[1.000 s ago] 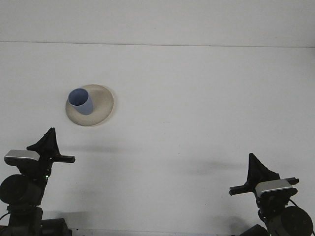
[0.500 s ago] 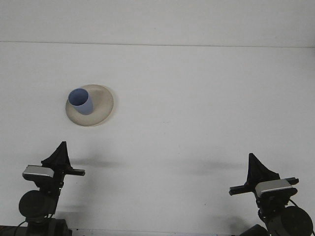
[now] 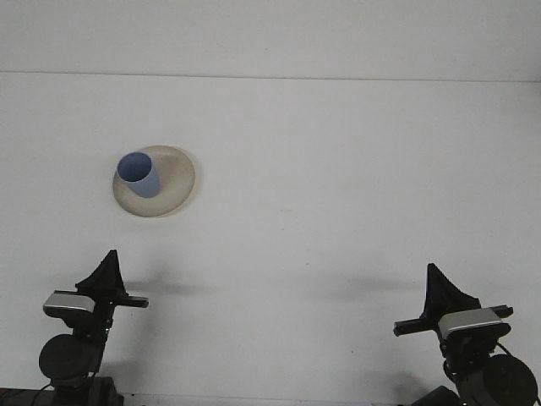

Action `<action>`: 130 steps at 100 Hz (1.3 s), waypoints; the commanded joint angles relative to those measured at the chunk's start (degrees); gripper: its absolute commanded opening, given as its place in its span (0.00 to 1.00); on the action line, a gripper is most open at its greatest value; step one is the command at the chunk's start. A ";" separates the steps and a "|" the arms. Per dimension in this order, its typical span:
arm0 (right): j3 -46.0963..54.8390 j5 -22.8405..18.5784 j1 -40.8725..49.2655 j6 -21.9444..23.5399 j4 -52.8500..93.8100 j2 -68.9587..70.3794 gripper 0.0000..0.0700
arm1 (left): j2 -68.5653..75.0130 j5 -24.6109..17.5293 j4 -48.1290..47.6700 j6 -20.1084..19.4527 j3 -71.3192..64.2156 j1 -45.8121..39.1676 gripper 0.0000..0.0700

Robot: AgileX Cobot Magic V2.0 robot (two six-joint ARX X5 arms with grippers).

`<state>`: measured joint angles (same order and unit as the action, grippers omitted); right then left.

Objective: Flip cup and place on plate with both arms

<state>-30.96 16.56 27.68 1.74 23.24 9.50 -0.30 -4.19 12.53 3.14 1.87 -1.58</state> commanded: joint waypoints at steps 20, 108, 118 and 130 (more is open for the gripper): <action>-0.15 0.00 0.22 -0.33 -0.55 -0.09 0.01 | 0.11 0.35 0.63 0.63 -1.07 0.11 0.02; 12.04 -7.19 -20.17 -12.50 -11.43 -5.07 0.01 | 0.11 0.33 0.63 0.63 -1.07 0.11 0.02; 19.26 -12.55 -24.11 -15.45 -15.82 -8.79 0.01 | 0.11 0.35 0.63 0.63 -1.07 0.11 0.02; 25.75 -16.87 -26.45 -17.94 -18.23 -9.42 0.01 | 0.11 0.35 0.61 0.63 -1.07 0.11 0.02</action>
<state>-7.27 1.23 1.76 -13.17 5.80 0.10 -0.30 -4.21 12.53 3.64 1.87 -1.58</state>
